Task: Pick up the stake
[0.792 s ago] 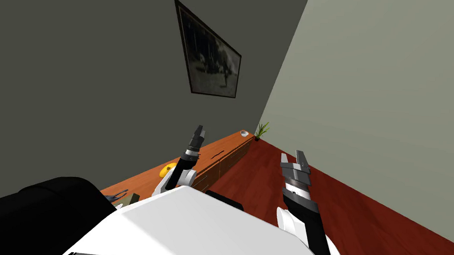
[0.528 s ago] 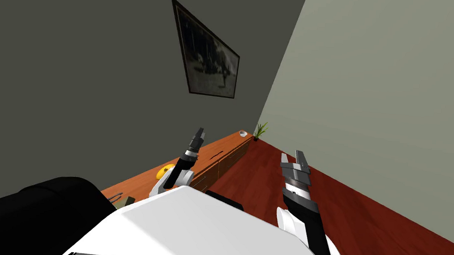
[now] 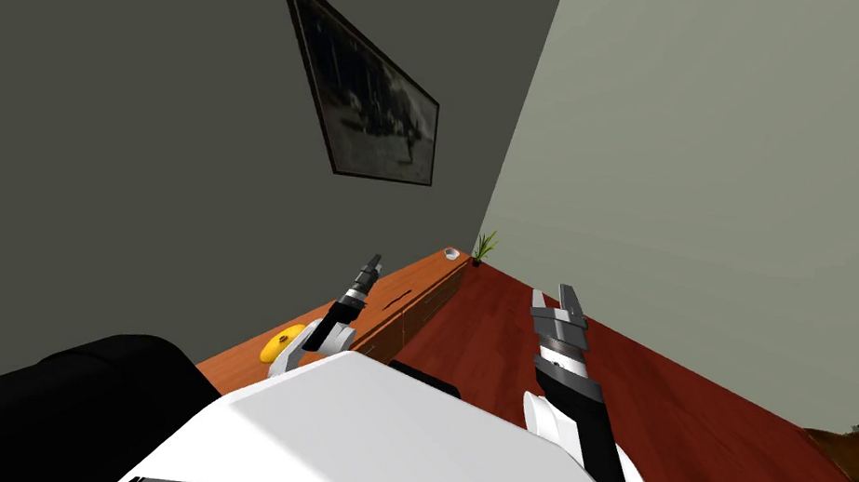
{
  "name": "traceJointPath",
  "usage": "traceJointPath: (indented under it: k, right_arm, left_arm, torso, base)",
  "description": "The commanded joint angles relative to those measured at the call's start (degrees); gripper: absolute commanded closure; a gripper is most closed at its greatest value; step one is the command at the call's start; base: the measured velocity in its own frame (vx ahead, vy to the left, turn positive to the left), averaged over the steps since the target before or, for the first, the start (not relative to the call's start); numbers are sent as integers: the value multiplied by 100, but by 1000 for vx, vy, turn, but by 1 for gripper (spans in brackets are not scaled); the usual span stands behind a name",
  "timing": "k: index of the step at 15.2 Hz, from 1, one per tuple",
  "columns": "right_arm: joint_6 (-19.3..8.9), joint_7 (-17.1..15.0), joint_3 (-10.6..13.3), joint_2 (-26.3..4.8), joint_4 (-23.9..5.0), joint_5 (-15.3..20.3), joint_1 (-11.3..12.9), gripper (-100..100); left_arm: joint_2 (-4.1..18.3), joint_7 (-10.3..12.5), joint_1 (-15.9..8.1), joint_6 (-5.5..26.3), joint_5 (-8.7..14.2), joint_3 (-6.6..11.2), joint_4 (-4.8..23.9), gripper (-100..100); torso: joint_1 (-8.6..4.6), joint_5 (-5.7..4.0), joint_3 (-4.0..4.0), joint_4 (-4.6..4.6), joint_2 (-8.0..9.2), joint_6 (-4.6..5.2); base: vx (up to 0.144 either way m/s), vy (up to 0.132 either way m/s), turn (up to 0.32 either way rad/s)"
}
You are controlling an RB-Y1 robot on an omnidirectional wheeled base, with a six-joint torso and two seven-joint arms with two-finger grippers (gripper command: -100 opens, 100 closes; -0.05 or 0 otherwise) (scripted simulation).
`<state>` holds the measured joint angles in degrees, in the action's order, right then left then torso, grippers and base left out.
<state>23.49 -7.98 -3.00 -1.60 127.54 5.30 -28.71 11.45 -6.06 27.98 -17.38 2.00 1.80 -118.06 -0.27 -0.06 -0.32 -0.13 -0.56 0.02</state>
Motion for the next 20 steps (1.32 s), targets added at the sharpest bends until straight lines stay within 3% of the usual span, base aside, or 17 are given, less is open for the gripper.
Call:
traceJointPath:
  k: [1, 4, 7, 8, 9, 10, 11, 12, 13, 14, 15, 18, 19, 20]
  right_arm:
    - [0, 0, 0, 0, 0, 0, 0, 0]
    - [0, 0, 0, 0, 0, 0, 0, 0]
    - [0, 0, 0, 0, 0, 0, 0, 0]
    - [0, 0, 0, 0, 0, 0, 0, 0]
    - [0, 0, 0, 0, 0, 0, 0, 0]
    - [0, 0, 0, 0, 0, 0, 0, 0]
    - [0, 0, 0, 0, 0, 0, 0, 0]
    - [0, 0, 0, 0, 0, 0, 0, 0]
    - [0, 0, 0, 0, 0, 0, 0, 0]
    - [0, 0, 0, 0, 0, 0, 0, 0]
    - [0, 0, 0, 0, 0, 0, 0, 0]
    - [0, 0, 0, 0, 0, 0, 0, 0]
    - [0, 0, 0, 0, 0, 0, 0, 0]
    - [0, 0, 0, 0, 0, 0, 0, 0]
  left_arm:
    - [109, 72, 25, 201, 143, 113, 197, -100]
    - [260, 178, 91, 533, 421, 318, 591, -100]
    - [328, 234, 127, 763, 570, 427, 803, -100]
    - [391, 293, 164, 913, 723, 541, 1022, -100]
    - [391, 293, 164, 966, 723, 541, 1022, -100]
    - [450, 353, 202, 1103, 882, 658, 1249, -100]
    - [450, 353, 202, 1176, 882, 658, 1249, -100]
    - [503, 416, 241, 1327, 1045, 778, 1442, -100]
    - [503, 416, 241, 1391, 1045, 778, 1481, -100]
    - [553, 479, 282, 1530, 1211, 900, 1687, -100]
    - [553, 479, 282, 1611, 1211, 900, 1719, -100]
    - [638, 609, 364, 2039, 1551, 1151, 2127, -100]
    - [638, 609, 364, 2062, 1551, 1151, 2206, -100]
    - [674, 674, 405, 2245, 1724, 1278, 2392, -100]
  torso:
    - [0, 0, 0, 0, 0, 0]
    - [-2, -1, 3, 1, 7, -2]
    - [4, 1, 6, 2, 11, 0]
    - [3, 1, 6, 2, 12, -1]
    - [2, 1, 4, 2, 7, 1]
    - [1, 0, 3, 1, 5, -2]
    - [-5, -1, 1, 1, 1, -1]
    - [-7, -2, 1, 0, 2, -2]
    - [-7, -2, 1, 0, 2, 0]
    - [-3, -1, 1, 0, 3, -1]
    - [-3, -1, 1, 1, 2, 0]
    - [0, 0, 1, 0, 4, -1]
    - [-3, -1, 0, 0, 0, -1]
    - [-1, -1, -2, -1, -3, -2]
  base:
    - [124, -65, -101]
    - [109, -69, -92]
    - [102, -51, -94]
    - [122, -59, -118]
    - [131, -59, -112]
    - [141, -79, -126]
    - [130, -74, -94]
    - [130, -68, -123]
    - [128, -57, -98]
    - [131, -59, -120]
    - [131, -50, -116]
    - [135, -53, -121]
    - [155, -50, -117]
    - [157, -64, -141]
